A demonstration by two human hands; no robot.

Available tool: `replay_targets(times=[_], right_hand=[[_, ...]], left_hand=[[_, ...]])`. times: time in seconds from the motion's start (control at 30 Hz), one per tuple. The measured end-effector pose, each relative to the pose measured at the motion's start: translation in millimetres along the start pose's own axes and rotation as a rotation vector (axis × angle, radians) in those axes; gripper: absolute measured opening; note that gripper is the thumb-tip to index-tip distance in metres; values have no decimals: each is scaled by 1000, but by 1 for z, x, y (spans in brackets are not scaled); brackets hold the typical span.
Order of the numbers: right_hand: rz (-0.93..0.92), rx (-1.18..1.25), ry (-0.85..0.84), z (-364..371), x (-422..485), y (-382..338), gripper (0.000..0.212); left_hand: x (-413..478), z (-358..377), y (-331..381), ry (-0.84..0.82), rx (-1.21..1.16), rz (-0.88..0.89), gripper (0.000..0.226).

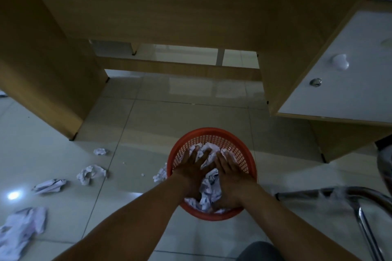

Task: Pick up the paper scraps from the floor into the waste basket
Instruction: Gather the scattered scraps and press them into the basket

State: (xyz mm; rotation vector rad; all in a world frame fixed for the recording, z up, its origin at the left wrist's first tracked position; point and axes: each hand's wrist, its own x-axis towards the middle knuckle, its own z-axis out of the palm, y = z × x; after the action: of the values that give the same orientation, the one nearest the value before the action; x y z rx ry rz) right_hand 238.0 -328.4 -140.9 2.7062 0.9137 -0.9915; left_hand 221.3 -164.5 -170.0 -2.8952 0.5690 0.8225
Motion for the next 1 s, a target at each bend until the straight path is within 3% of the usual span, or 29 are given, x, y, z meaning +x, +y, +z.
replay_targets(times=[0.4,1.0], right_hand=[[116,-174,-128,21,30,1,132],[155,-166,-47,31,35,0,123]], left_hand=[[1,-8,7,-39,-26,-4,109],[12,2,16,-63,152,-112,116]])
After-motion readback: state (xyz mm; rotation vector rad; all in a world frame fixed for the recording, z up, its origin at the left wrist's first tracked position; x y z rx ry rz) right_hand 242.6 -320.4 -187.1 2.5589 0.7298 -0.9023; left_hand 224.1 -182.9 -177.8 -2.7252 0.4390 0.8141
